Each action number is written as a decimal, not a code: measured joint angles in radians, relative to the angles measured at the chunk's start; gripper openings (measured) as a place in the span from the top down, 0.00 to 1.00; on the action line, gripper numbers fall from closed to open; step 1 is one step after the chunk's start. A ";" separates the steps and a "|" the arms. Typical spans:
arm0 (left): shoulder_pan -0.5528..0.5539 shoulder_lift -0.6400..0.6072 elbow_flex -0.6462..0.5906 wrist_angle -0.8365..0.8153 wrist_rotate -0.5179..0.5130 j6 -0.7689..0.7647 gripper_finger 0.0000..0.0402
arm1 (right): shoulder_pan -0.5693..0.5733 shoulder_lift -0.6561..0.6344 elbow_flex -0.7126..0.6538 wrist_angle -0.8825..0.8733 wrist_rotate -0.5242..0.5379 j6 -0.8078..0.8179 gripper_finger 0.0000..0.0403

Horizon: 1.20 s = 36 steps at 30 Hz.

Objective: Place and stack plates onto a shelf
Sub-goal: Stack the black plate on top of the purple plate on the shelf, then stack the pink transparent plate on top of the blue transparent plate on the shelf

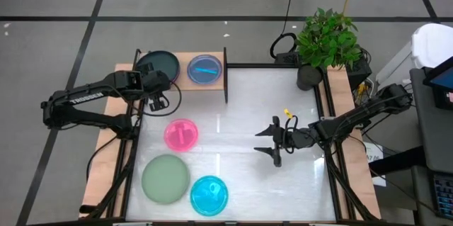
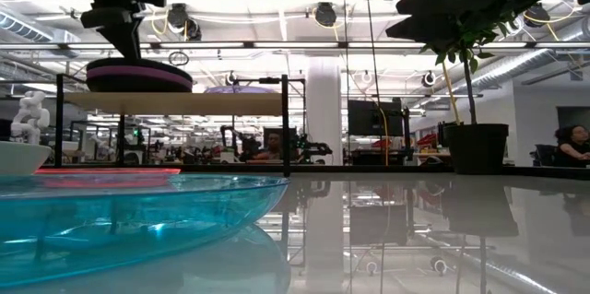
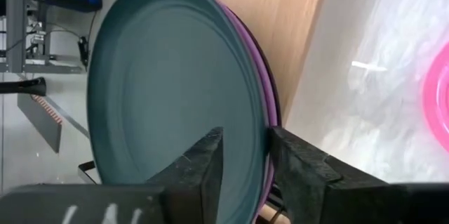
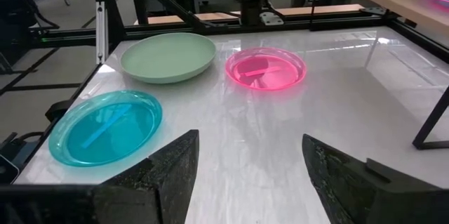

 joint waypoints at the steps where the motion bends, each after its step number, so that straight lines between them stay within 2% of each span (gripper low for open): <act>1: -0.001 -0.001 0.000 0.000 0.000 0.000 0.68 | 0.000 0.000 0.000 0.000 0.000 0.000 0.42; 9: -0.044 -0.001 0.000 -0.001 -0.006 -0.065 0.65 | 0.000 0.000 0.000 -0.006 0.000 0.003 0.42; 18: -0.171 -0.024 0.000 -0.023 -0.019 -0.199 0.65 | 0.000 0.000 0.000 -0.014 0.000 0.003 0.42; 28: -0.425 -0.033 0.000 -0.040 0.006 -0.362 0.65 | 0.000 0.000 0.000 -0.029 -0.001 0.001 0.42; 36: -0.658 -0.013 0.000 0.094 0.042 -0.450 0.65 | 0.008 0.000 -0.013 -0.031 -0.001 0.038 0.42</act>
